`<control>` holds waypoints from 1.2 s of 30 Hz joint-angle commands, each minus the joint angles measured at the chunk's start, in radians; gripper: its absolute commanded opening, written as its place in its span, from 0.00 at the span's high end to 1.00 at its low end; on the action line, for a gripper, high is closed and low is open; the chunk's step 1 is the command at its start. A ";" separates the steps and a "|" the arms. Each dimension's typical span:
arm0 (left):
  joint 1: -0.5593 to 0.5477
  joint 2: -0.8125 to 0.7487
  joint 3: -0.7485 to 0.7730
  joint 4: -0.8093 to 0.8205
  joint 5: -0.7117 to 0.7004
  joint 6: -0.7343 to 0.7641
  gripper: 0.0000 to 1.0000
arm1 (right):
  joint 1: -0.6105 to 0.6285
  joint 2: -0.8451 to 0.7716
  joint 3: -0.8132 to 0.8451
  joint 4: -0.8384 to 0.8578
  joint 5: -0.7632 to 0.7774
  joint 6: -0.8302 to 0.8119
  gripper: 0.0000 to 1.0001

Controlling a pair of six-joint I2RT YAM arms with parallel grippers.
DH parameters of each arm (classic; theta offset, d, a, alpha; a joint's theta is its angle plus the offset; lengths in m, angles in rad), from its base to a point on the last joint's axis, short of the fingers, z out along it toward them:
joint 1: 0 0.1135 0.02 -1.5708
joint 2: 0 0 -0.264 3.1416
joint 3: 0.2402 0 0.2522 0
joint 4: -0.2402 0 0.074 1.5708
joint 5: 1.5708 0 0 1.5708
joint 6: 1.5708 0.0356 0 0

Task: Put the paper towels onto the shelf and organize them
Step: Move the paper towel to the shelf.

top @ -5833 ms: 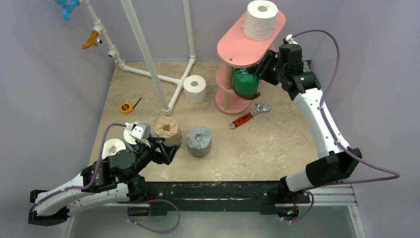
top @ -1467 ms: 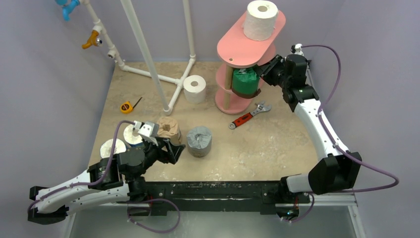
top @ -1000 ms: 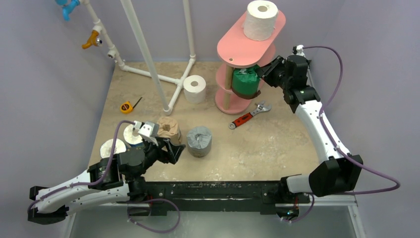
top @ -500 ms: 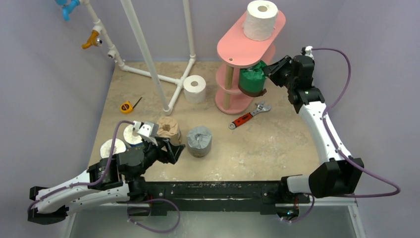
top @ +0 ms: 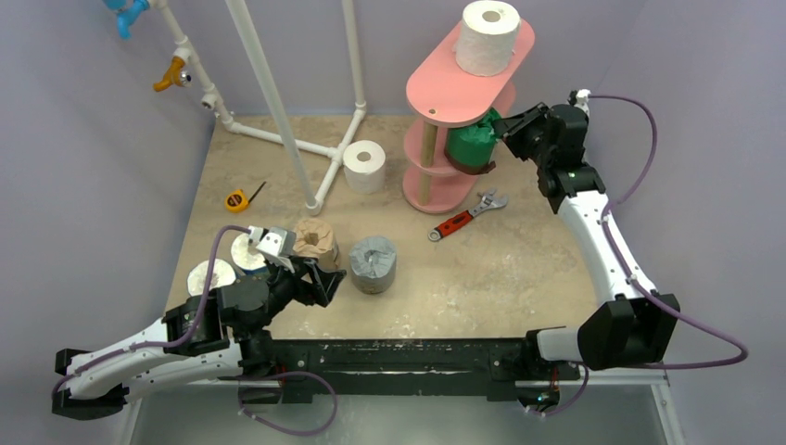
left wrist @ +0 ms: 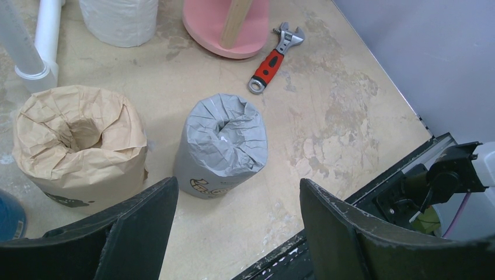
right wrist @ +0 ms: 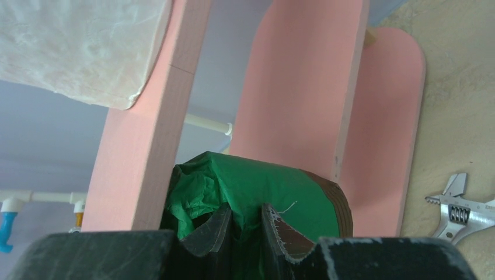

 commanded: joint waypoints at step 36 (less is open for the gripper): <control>0.001 0.005 -0.002 0.034 -0.007 -0.016 0.25 | 0.006 0.016 -0.013 0.213 0.117 0.259 0.91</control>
